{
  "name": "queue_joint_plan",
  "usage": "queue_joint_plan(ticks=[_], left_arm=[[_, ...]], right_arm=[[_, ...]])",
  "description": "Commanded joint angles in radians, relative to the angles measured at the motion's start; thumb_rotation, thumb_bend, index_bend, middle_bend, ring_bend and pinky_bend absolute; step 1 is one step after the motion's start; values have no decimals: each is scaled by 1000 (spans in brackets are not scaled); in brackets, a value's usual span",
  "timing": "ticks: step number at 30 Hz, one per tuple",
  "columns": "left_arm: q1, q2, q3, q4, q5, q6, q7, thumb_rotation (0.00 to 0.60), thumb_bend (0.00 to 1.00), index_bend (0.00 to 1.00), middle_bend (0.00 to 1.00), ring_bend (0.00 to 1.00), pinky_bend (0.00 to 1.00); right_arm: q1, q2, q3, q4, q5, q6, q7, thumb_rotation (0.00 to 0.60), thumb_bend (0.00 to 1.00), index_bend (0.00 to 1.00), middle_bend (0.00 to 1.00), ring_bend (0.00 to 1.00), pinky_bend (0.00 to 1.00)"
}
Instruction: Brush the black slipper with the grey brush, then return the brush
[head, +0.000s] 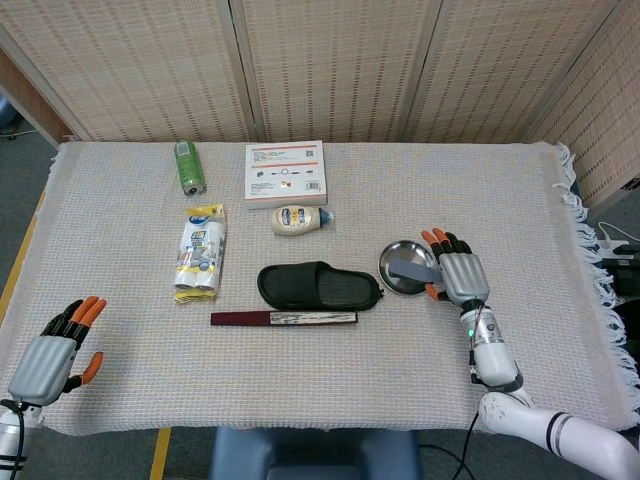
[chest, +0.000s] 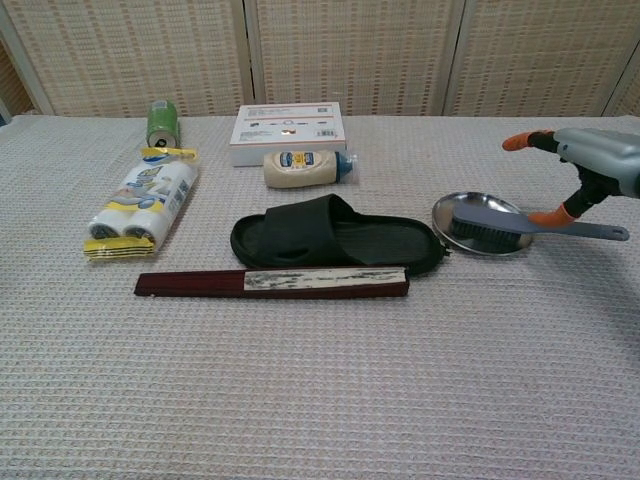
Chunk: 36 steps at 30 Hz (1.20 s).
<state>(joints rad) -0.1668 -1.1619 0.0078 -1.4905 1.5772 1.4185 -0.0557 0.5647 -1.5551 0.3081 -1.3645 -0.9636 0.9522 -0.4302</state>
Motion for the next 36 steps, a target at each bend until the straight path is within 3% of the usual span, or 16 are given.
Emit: queue_joint_plan(ticks=[1, 7, 14, 27, 36], left_arm=[[3, 4, 1, 1, 2, 6, -8, 600, 461, 0, 0, 0, 168], [5, 8, 4, 3, 9, 15, -21, 600, 459, 0, 0, 0, 168], [4, 8, 5, 5, 15, 17, -27, 600, 458, 0, 0, 0, 168], [5, 9, 6, 5, 18, 22, -30, 600, 460, 0, 0, 0, 168], [6, 10, 7, 4, 20, 24, -31, 600, 461, 0, 0, 0, 168]], right_arm=[[35, -42, -4, 49, 48, -31, -40, 600, 198, 132, 40, 0, 135], [67, -84, -20, 107, 92, -49, -51, 600, 199, 177, 54, 0, 135], [94, -133, -28, 162, 92, -36, -41, 600, 199, 326, 103, 0, 168], [107, -166, -41, 195, 73, 0, -20, 600, 199, 435, 162, 46, 243], [110, -188, -48, 218, 42, 35, -11, 600, 199, 566, 314, 188, 417]])
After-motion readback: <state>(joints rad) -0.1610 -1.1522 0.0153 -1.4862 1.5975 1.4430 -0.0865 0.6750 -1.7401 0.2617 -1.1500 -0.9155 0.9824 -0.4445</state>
